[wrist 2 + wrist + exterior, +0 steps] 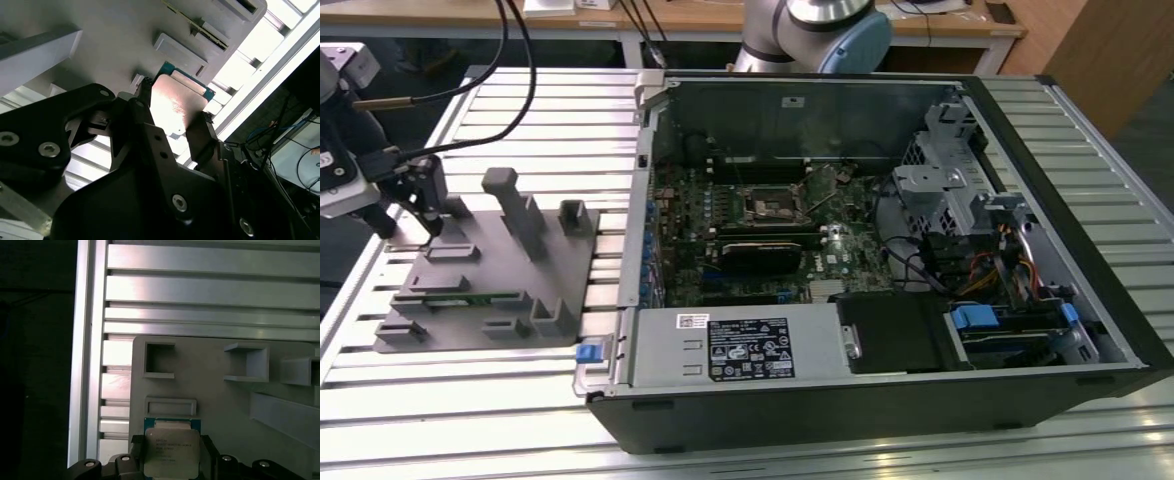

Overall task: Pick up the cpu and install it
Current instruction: 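Pick up the cpu and move it towards the insertion slot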

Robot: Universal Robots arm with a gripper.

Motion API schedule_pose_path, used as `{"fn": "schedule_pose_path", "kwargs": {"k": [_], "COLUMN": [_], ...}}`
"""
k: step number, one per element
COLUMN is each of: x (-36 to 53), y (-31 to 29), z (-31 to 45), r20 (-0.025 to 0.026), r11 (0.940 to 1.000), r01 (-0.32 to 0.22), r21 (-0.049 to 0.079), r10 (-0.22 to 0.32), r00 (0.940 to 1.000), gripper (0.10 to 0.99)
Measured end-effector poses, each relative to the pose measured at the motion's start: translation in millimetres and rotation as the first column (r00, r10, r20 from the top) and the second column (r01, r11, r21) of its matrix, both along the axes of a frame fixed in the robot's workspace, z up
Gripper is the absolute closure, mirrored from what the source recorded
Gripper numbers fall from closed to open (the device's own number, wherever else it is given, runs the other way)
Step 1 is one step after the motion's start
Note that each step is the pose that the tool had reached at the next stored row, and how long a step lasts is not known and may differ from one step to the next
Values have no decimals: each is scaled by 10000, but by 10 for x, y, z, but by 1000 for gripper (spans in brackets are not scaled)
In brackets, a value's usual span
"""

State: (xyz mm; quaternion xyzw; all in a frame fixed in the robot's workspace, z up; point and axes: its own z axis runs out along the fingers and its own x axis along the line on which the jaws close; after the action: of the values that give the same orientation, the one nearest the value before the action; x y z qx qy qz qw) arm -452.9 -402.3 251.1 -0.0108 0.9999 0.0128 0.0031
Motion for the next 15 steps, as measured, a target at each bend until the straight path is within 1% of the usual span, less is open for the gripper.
{"fn": "schedule_pose_path", "kwargs": {"k": [15], "x": [0], "y": [4], "z": [148], "r20": [0], "r11": [10000], "r01": [0], "r21": [0], "r10": [0], "r00": [10000], "gripper": [557]}}
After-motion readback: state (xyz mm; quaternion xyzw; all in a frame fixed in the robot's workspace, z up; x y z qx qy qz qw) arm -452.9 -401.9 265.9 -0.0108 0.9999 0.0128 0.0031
